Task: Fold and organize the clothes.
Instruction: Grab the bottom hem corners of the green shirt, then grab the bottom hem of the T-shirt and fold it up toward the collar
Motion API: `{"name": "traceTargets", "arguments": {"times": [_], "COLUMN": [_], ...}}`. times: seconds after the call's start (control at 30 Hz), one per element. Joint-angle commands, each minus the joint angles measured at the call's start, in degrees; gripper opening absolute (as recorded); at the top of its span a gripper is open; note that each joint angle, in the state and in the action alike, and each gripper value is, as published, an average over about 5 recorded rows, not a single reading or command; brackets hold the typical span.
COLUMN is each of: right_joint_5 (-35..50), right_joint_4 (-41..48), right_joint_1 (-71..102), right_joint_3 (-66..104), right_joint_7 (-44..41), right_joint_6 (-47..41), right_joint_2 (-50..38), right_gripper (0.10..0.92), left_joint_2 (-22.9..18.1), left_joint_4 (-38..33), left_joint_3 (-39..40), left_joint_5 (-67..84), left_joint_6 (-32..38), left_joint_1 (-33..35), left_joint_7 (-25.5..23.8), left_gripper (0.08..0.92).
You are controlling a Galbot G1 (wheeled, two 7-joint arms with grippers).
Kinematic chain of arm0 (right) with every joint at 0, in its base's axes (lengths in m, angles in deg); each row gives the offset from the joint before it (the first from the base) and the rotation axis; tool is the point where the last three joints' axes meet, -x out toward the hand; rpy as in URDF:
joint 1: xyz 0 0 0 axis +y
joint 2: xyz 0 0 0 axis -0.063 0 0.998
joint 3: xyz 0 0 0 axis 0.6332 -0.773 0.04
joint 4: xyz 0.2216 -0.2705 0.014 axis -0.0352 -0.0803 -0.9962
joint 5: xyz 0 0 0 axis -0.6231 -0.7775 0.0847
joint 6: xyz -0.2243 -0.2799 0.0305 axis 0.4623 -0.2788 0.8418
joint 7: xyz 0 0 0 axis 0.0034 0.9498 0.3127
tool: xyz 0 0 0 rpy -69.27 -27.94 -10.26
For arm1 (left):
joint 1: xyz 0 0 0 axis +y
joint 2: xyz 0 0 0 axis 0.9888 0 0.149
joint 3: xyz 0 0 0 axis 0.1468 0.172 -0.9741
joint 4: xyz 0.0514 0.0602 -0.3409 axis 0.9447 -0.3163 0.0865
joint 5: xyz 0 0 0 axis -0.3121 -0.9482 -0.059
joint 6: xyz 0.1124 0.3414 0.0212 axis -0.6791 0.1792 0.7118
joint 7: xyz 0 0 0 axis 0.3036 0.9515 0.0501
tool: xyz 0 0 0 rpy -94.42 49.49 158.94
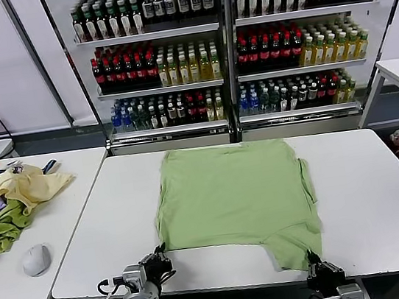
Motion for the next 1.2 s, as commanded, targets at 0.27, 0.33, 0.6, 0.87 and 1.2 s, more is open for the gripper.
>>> {"name": "traceTargets", "arguments": {"times": [0.27, 0.33, 0.6, 0.87, 1.2], "right_joint_5": [4.4, 5.0, 6.7, 6.6, 5.6], "right_joint_4": [-1.1, 1.0, 10.7, 20.0, 27.1], "right_joint_1": [-10.4, -13.3, -26.7, -35.4, -41.3], "right_joint_3": [3.2, 3.0, -2.3, -7.2, -11.3], "right_joint_7": [-1.0, -0.7, 0.4, 0.4, 0.3], "right_joint_6": [2.2, 2.1, 0.6, -0.1, 0.3], "right_joint_2": [-4.8, -5.6, -7.9, -9.3, -9.2], "right_gripper": [0.115, 0.115, 0.115, 0.115, 0.115], "left_joint_2": [2.3, 2.8, 1.6, 0.9, -0.3], "left_joint_4": [-4.5, -3.2, 4.2, 11.2, 19.8], "left_joint_3": [-0.9, -0.5, 3.7, 5.9, 9.2], "left_joint_5": [0.4, 0.8, -2.3, -5.4, -10.6], "left_joint_6": [3.7, 3.5, 1.7, 0.7, -0.1], "left_joint_1": [-4.2, -5.8, -13.9, -19.7, -25.0], "left_joint_7": [-1.1, -1.1, -1.0, -0.5, -0.1], "left_gripper": [0.087, 0.087, 0.087, 0.087, 0.087]}}
